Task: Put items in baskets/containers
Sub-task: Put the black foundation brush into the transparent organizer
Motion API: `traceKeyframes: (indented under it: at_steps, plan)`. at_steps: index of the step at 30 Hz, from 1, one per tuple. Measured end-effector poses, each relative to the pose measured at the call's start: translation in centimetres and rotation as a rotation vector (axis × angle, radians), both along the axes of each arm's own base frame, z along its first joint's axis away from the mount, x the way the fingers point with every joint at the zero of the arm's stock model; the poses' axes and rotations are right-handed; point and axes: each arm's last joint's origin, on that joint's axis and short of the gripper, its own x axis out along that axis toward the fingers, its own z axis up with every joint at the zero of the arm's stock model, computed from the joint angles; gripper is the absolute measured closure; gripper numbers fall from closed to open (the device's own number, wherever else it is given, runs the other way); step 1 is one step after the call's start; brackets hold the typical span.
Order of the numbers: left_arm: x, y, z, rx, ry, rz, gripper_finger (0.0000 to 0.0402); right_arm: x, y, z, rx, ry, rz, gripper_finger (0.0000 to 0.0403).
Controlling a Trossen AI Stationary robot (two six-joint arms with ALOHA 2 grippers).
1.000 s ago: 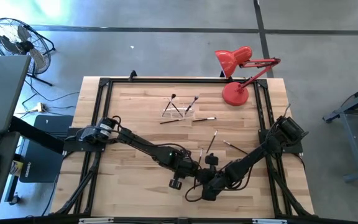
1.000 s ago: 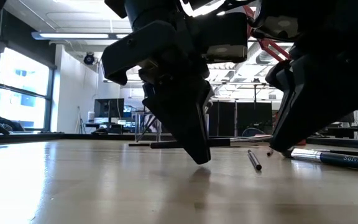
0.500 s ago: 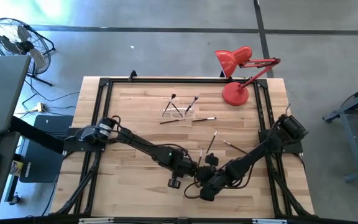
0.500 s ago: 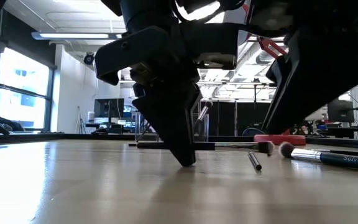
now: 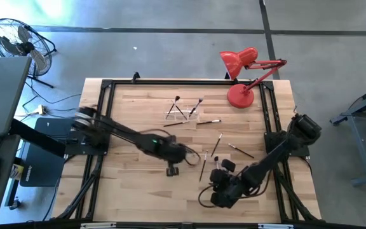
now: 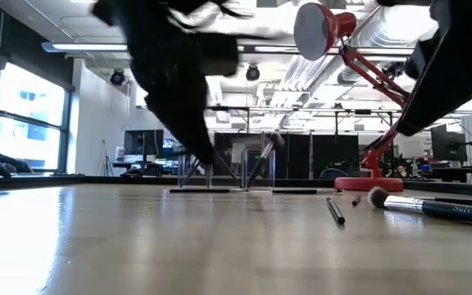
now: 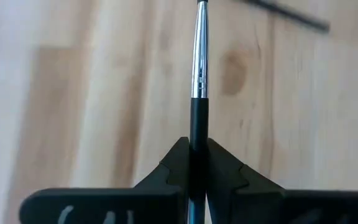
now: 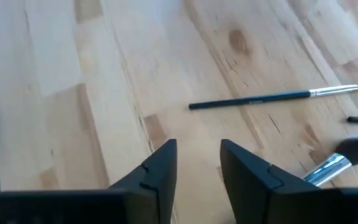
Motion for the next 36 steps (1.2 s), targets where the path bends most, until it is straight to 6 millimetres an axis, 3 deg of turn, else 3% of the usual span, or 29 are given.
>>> traceKeyframes:
  at_steps: [8,11,15,22,25,30,36]
  plan:
    - [-6.3,1.8,1.5,-0.286,-0.586,0.256,0.0382,-0.2,0.0,1.0,-0.153,-0.255,-0.2,0.0327]
    - [-7.6,2.3,1.8,-0.425,-0.805,0.344,0.0382,0.5,-1.2,1.7,-0.182,-0.327,-0.284,0.0341]
    - [-8.0,2.1,3.0,-0.547,-1.002,0.31,0.0382,2.0,-3.1,3.9,-0.119,-0.414,-0.35,0.035]
    - [-7.5,0.5,5.1,-0.523,-1.076,0.21,0.0382,2.3,-5.7,10.4,-0.074,-0.603,-0.267,0.0328]
    - [-7.0,0.0,6.5,-0.473,-1.113,0.166,0.038,2.7,-6.6,12.4,-0.046,-0.689,-0.222,0.0308]
    - [-5.6,-0.5,8.4,-0.368,-1.05,0.125,0.0378,4.0,-7.5,13.7,0.004,-0.796,-0.116,0.0271]
    - [-4.6,-0.7,10.3,-0.271,-1.002,0.087,0.0376,4.3,-8.2,14.0,-0.004,-0.832,-0.168,0.0242]
